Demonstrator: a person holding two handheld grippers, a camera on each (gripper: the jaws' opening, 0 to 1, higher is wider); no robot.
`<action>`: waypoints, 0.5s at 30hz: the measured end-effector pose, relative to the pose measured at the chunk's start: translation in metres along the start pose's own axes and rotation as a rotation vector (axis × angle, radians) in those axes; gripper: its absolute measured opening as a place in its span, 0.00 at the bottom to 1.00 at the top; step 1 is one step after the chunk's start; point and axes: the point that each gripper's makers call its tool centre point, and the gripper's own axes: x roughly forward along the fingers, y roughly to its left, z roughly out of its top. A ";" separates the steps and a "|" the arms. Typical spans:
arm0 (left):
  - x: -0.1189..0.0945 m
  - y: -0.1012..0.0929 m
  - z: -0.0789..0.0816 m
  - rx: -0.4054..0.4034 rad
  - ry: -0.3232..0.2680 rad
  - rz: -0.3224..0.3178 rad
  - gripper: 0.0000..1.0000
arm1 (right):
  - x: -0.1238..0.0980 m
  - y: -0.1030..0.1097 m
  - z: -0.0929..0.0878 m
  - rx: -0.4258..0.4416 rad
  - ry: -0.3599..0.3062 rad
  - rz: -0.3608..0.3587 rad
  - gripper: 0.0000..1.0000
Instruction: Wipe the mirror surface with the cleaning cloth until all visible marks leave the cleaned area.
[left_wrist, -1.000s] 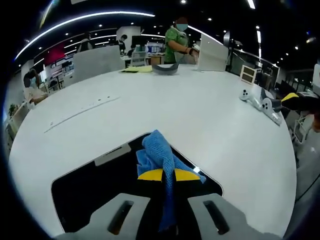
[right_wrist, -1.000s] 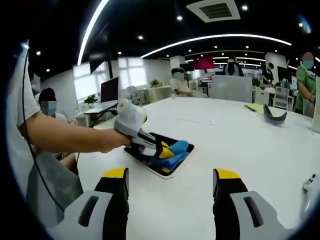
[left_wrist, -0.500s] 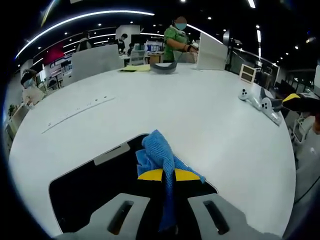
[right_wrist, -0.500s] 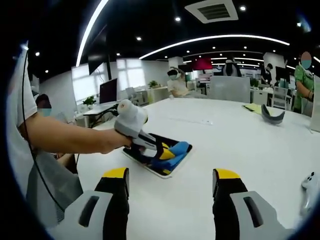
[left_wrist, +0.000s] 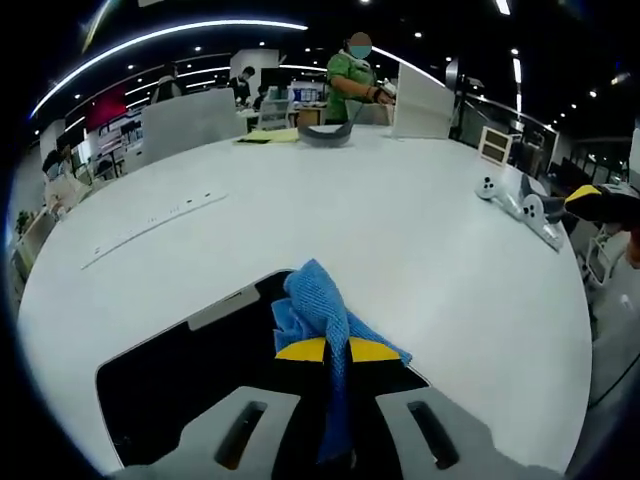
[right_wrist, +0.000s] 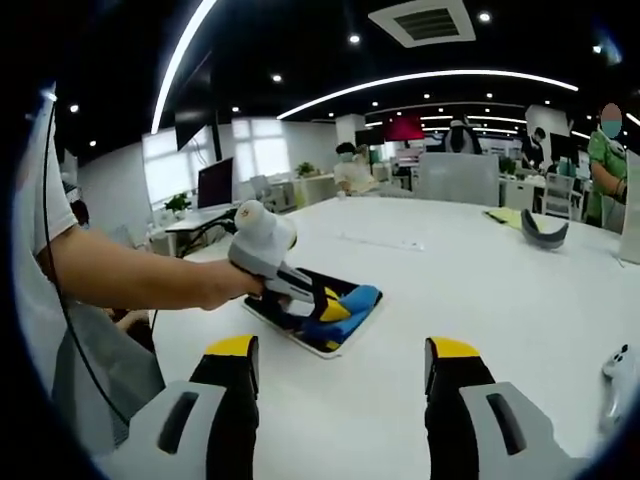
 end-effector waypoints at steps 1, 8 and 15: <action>0.000 0.000 0.000 -0.002 0.000 0.000 0.03 | 0.000 0.000 0.000 0.000 0.001 0.000 0.66; 0.000 0.000 0.000 0.002 0.001 0.002 0.03 | 0.000 0.000 -0.001 0.009 0.001 -0.003 0.65; -0.001 -0.002 -0.001 0.001 0.004 -0.006 0.03 | 0.002 0.003 0.002 0.005 -0.004 -0.001 0.65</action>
